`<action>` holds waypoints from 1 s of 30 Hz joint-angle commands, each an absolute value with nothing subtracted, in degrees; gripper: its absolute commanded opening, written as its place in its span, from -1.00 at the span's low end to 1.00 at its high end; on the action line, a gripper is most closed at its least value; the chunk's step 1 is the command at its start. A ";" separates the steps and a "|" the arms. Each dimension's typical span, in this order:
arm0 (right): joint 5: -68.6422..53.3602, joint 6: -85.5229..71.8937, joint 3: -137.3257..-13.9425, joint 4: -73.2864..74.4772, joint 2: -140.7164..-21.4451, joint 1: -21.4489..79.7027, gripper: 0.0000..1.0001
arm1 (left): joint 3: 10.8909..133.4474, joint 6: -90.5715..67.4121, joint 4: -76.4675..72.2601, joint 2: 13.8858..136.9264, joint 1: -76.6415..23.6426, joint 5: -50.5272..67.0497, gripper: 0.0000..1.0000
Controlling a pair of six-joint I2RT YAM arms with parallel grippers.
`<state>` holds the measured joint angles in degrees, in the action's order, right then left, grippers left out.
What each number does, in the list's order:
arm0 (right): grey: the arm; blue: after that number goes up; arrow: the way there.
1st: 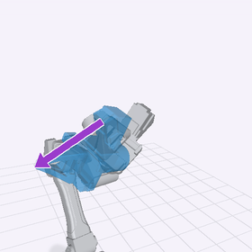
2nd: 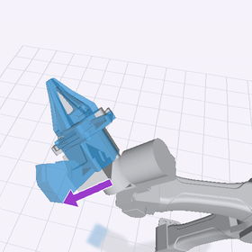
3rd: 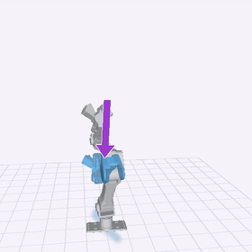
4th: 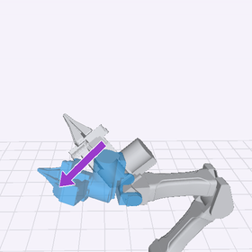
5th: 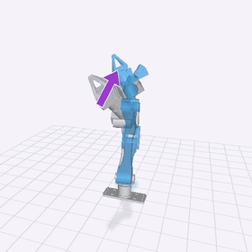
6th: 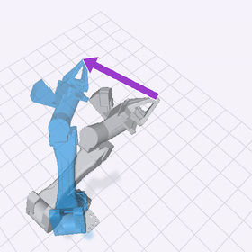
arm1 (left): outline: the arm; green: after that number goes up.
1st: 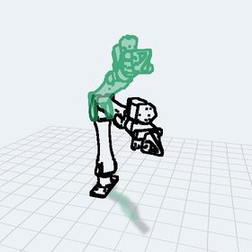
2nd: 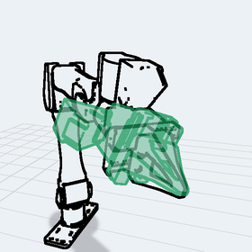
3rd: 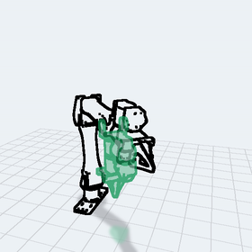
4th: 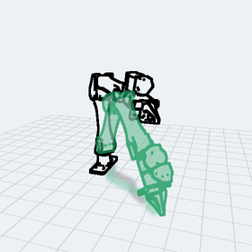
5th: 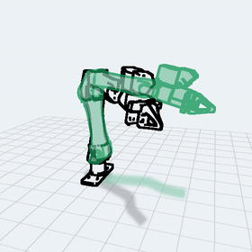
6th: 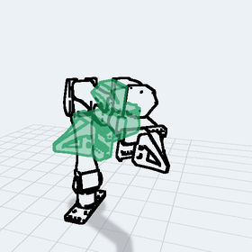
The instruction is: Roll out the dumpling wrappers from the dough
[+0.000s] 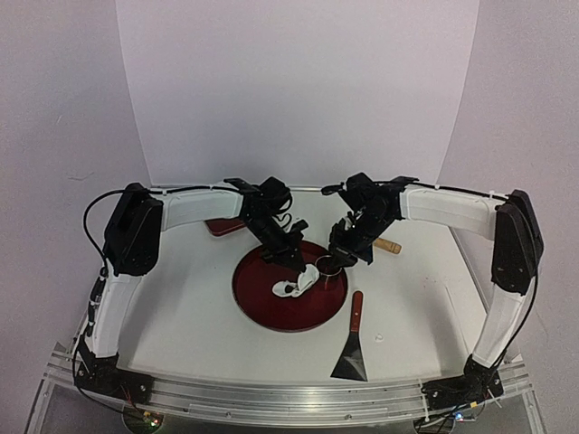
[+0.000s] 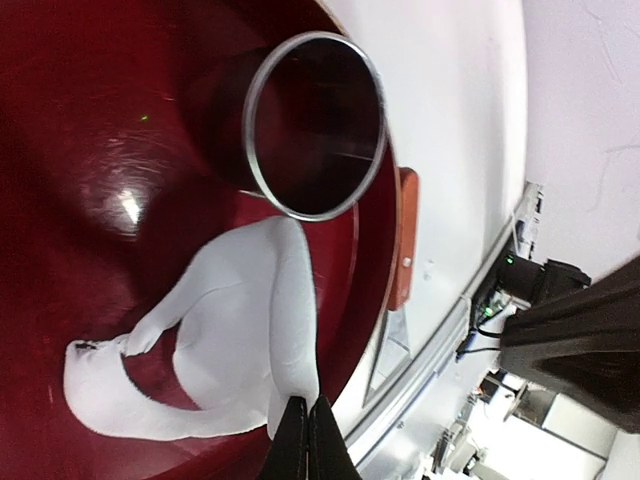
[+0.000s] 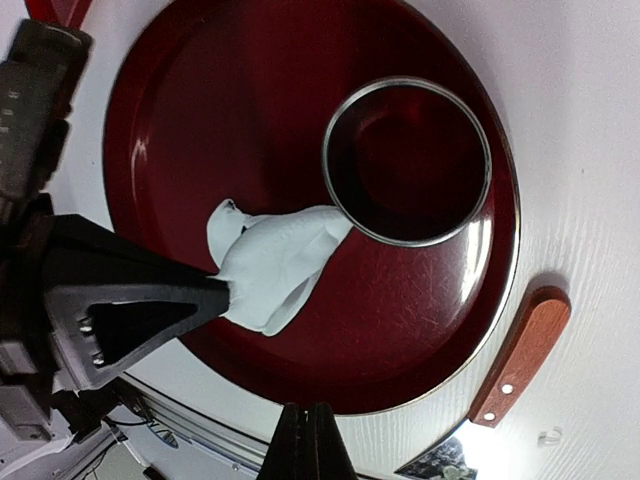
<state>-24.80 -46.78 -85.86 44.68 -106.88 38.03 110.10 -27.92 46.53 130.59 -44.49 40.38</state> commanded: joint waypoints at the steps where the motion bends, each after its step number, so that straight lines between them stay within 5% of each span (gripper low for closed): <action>1: -26.91 -55.29 -78.99 33.25 -103.75 39.10 -1.00 | 108.63 -26.93 45.09 131.65 -44.86 44.57 -1.00; 19: -23.19 -68.74 -62.47 10.65 -102.74 43.59 -1.00 | 105.34 -29.18 42.51 134.58 -45.00 43.98 -0.99; 30: -23.38 -67.33 -63.89 7.40 -106.81 43.94 -1.00 | 103.41 -29.83 41.56 133.56 -45.01 43.27 -1.00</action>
